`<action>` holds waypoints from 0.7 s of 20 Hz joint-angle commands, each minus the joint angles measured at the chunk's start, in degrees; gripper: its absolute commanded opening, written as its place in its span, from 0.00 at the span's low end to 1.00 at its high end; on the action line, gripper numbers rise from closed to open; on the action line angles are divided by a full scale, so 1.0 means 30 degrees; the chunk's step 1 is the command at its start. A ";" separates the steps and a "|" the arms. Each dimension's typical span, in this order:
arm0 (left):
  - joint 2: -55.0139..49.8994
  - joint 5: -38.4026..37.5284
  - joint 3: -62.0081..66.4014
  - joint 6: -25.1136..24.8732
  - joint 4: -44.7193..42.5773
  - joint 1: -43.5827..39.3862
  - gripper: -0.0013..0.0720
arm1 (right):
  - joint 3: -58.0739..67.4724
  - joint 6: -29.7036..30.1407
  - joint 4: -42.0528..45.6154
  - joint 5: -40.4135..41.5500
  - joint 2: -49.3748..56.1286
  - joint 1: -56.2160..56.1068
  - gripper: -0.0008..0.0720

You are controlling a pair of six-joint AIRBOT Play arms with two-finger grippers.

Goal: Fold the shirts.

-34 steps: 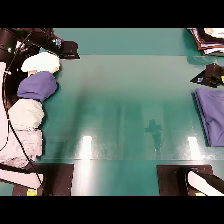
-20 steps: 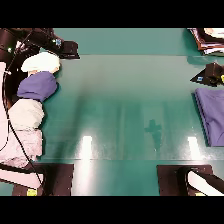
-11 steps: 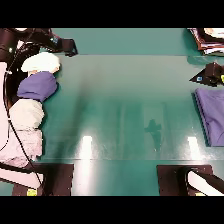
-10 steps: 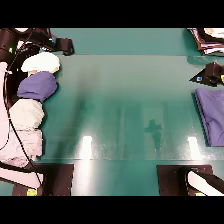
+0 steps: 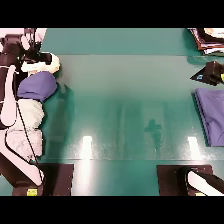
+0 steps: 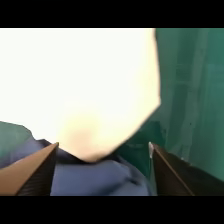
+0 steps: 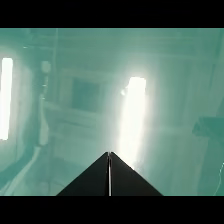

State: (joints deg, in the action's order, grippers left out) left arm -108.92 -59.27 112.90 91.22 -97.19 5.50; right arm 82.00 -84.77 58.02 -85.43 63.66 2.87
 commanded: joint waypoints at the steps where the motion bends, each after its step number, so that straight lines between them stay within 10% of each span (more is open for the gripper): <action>1: -0.1661 0.1479 0.0000 0.0109 0.0211 0.1107 0.92 | 0.0015 -0.0022 0.0000 0.0495 0.0007 -0.0015 0.03; 7: -0.2215 0.3446 0.0022 0.0109 0.1246 0.1341 0.91 | 0.0007 -0.0109 -0.0007 0.0503 0.0007 -0.0015 0.03; 10: -0.2171 0.3373 0.0022 0.0080 0.1246 0.1341 0.05 | 0.0015 -0.0102 0.0000 0.0466 0.0015 -0.0015 0.03; 14: -0.1938 0.1078 0.1632 0.0124 0.1676 0.1333 0.05 | 0.0036 -0.0095 0.0000 0.0794 0.0000 -0.0007 0.03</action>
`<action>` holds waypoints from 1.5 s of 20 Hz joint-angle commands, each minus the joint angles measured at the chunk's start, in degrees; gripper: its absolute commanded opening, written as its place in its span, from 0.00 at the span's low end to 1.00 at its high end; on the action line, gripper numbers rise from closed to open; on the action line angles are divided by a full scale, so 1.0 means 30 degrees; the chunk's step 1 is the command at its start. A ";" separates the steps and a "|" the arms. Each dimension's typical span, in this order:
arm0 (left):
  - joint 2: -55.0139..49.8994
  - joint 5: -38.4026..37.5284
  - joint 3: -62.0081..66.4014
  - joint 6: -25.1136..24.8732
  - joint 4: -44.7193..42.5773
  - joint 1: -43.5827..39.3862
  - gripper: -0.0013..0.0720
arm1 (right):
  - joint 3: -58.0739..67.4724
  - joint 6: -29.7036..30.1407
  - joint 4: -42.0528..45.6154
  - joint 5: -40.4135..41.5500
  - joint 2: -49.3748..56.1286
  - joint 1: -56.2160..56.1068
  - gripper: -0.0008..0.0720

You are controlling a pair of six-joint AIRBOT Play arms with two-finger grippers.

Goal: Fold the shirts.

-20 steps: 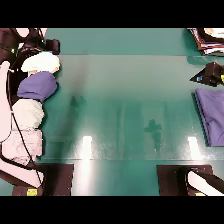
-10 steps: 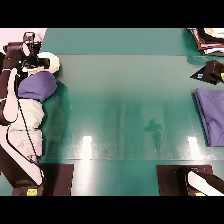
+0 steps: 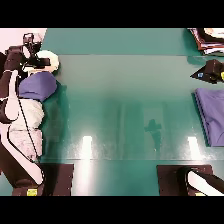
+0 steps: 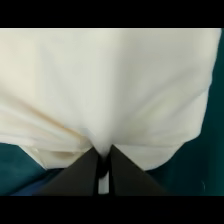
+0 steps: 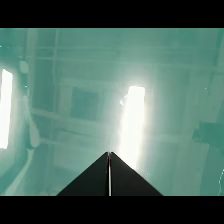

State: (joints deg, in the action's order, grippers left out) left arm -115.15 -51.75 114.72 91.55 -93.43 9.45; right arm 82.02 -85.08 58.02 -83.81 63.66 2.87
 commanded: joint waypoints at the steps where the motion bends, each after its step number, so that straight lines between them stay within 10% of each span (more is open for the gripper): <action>1: 0.0678 -0.1647 0.1406 0.0160 0.0517 -0.0029 0.05 | 0.0262 0.0015 0.0022 0.0474 0.0007 -0.0007 0.03; 11: 1.3872 -0.3985 0.1341 -0.0459 -0.0707 -0.5741 0.05 | 0.7140 0.0692 0.0182 0.5027 0.0022 -0.0007 0.03; 17: 1.5562 -0.9034 -0.1792 0.1071 -0.0146 -1.2480 0.05 | 0.8480 0.0685 0.0138 0.3803 0.0015 -0.0007 0.03; 21: 1.5555 -0.5209 -0.8728 0.1537 0.4102 -1.6706 0.06 | 0.8473 0.0692 0.0138 0.2521 0.0007 -0.0007 0.03; 22: 1.5548 -0.3577 -1.0564 0.1494 0.5697 -1.7427 0.23 | 0.8473 0.0692 0.0146 0.2273 0.0007 -0.0007 0.03; 23: 1.5548 -0.2164 -1.2072 0.1508 0.6768 -1.7901 0.64 | 0.8473 0.0685 0.0146 0.2047 0.0007 -0.0007 0.03; 24: 1.5548 -0.1253 -1.3282 0.1501 0.7293 -1.8061 0.78 | 0.8473 0.0685 0.0138 0.1836 0.0007 -0.0007 0.03; 30: 1.5803 -0.3840 -1.3223 0.1035 0.6062 -1.2480 0.75 | 0.8473 0.0685 0.0131 0.1362 0.0007 -0.0015 0.03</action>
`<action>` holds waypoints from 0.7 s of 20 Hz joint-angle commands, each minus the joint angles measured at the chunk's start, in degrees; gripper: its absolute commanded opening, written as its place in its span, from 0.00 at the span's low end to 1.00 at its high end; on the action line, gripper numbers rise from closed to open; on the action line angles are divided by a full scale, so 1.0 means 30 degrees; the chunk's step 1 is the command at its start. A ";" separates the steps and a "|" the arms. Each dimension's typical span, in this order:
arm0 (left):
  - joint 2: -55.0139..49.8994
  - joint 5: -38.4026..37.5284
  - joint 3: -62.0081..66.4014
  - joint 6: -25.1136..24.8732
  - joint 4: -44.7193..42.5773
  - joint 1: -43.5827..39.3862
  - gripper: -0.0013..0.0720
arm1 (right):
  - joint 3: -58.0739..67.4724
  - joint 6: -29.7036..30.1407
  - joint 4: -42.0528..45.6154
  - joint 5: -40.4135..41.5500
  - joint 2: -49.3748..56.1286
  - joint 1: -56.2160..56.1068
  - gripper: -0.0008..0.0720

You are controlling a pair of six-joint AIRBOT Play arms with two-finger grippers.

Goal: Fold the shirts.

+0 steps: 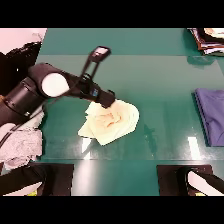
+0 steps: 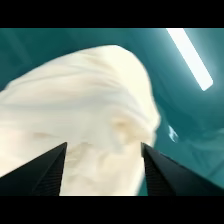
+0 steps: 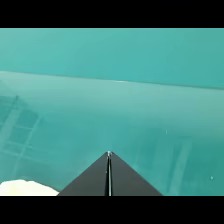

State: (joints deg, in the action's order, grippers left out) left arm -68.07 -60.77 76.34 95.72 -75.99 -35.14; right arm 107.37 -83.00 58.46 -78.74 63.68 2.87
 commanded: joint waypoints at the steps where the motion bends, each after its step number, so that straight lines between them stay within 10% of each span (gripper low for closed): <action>1: 0.0073 -0.1239 -0.0670 -0.0415 0.0270 0.3621 0.75 | 0.0022 -0.0007 -0.0015 -0.0342 0.0000 -0.0015 0.03; 14: -0.4459 0.3483 -0.7927 -0.6776 1.0120 0.7577 0.75 | 0.0000 -0.0007 -0.0007 -0.0998 0.0015 -0.0015 0.03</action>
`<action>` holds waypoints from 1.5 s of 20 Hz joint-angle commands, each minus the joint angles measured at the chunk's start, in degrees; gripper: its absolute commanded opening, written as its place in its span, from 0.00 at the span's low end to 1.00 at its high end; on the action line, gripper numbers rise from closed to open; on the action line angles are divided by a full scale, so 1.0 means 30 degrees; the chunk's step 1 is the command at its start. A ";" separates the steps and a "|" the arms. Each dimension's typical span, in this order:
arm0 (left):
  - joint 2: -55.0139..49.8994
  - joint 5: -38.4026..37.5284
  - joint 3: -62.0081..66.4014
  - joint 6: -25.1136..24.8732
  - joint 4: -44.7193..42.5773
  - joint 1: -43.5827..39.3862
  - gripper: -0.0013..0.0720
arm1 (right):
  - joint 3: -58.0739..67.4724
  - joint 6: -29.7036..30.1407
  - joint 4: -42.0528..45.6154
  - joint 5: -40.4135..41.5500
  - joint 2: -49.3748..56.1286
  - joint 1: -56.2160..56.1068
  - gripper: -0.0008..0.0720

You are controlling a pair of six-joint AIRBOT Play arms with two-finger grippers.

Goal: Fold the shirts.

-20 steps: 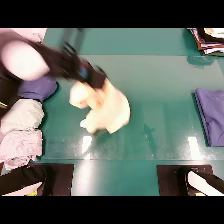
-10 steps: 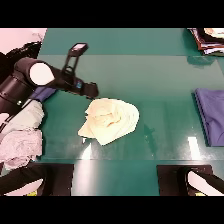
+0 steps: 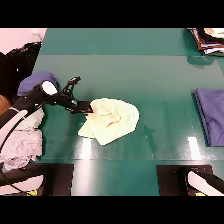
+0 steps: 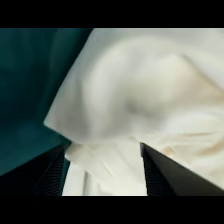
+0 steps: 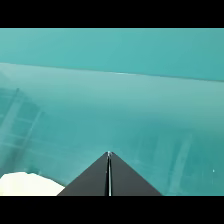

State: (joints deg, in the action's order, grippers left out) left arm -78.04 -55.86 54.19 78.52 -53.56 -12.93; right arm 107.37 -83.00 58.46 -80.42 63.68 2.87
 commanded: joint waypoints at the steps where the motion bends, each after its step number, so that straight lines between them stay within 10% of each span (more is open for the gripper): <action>1: -0.1311 0.2244 -0.0546 -0.1035 0.2827 0.0175 0.75 | 0.0000 -0.0007 0.0000 -0.0685 0.0015 -0.0015 0.03; 4: -0.1304 0.2557 -0.0262 -0.0962 0.2863 0.0182 0.75 | 0.0000 -0.0007 0.0000 -0.1290 0.0015 -0.0015 0.03; 6: -0.1260 0.2419 0.0291 -0.0984 0.2863 0.0182 0.07 | 0.0000 -0.0007 0.0007 -0.1647 0.0015 -0.0007 0.03; 15: 0.0175 0.0153 0.6739 -0.0605 -0.2565 0.0182 0.05 | -0.9151 -0.0146 -0.0044 -0.3337 -0.1705 -0.0102 0.03; 16: 0.0226 -0.0153 0.7424 -0.0597 -0.2973 0.0182 0.05 | -1.1628 -0.0197 -0.0175 -0.2572 -0.1996 -0.0335 0.10; 18: 0.0226 -0.0452 0.8298 -0.0590 -0.3147 0.0175 0.05 | -1.6655 -0.0189 -0.0204 -0.0743 -0.2251 -0.1574 0.59; 23: 0.0197 -0.0743 0.8320 -0.0175 -0.3155 0.0175 0.05 | -2.3926 0.0962 -0.5085 0.6885 0.0619 -0.6958 0.59; 30: 0.0197 -0.0867 0.8320 -0.0168 -0.3155 0.0175 0.06 | -2.1136 0.2550 -0.8123 0.9836 0.6229 -1.0484 0.57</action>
State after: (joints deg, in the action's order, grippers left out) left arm -77.49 -58.11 79.05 77.93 -62.89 -12.43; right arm 41.21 -76.73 36.86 -55.16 76.73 -25.10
